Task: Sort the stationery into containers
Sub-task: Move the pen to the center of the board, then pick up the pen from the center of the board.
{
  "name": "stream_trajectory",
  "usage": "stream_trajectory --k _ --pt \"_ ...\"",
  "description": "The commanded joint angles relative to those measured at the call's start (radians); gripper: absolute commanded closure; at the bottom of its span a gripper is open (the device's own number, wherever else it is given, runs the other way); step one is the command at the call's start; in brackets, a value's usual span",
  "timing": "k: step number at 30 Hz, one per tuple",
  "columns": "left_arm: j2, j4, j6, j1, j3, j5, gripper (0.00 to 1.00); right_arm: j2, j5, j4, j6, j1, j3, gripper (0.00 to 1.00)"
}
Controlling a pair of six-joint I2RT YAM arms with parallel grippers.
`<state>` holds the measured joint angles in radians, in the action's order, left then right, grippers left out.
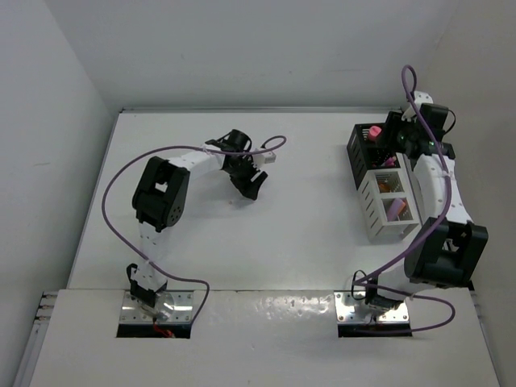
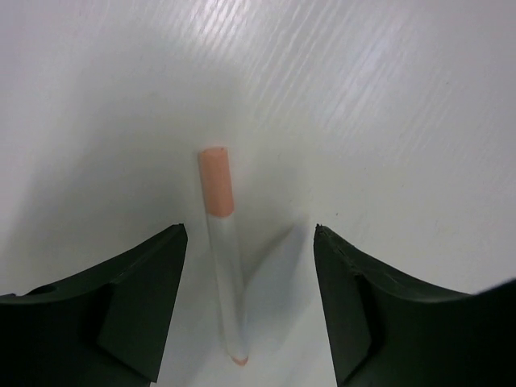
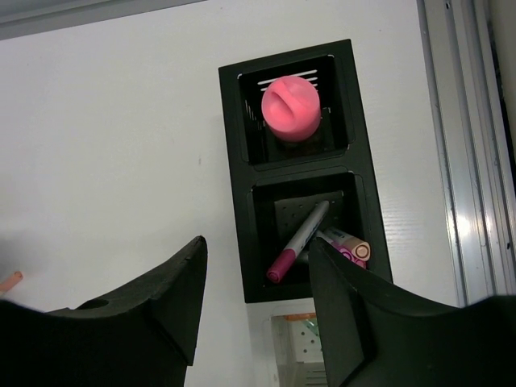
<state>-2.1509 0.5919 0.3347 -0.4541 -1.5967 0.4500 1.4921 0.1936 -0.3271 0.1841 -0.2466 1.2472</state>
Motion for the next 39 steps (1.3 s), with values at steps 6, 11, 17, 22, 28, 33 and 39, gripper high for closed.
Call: stream_trajectory --k 6,11,17,22,28,33,39 --pt "0.098 0.051 0.053 0.045 0.187 -0.143 0.32 -0.049 0.058 0.016 0.028 -0.002 -0.014 0.47" --pt "0.120 0.048 0.063 0.069 0.254 -0.152 0.41 -0.078 0.063 0.043 0.008 0.010 -0.058 0.47" --pt "0.134 -0.029 0.035 0.011 0.325 -0.269 0.54 -0.084 0.070 0.040 0.011 0.026 -0.075 0.47" --pt "0.123 -0.066 0.020 -0.008 0.350 -0.293 0.65 -0.082 0.070 0.042 0.008 0.032 -0.080 0.47" --pt "0.102 -0.112 0.001 -0.040 0.377 -0.344 0.77 -0.095 0.082 0.037 0.017 0.041 -0.101 0.48" --pt "0.138 -0.115 -0.003 -0.046 0.362 -0.271 0.95 -0.121 0.138 0.036 0.044 0.053 -0.138 0.48" --pt "0.310 -0.124 -0.094 -0.011 0.284 0.024 1.00 -0.173 0.328 0.101 0.188 0.079 -0.221 0.43"
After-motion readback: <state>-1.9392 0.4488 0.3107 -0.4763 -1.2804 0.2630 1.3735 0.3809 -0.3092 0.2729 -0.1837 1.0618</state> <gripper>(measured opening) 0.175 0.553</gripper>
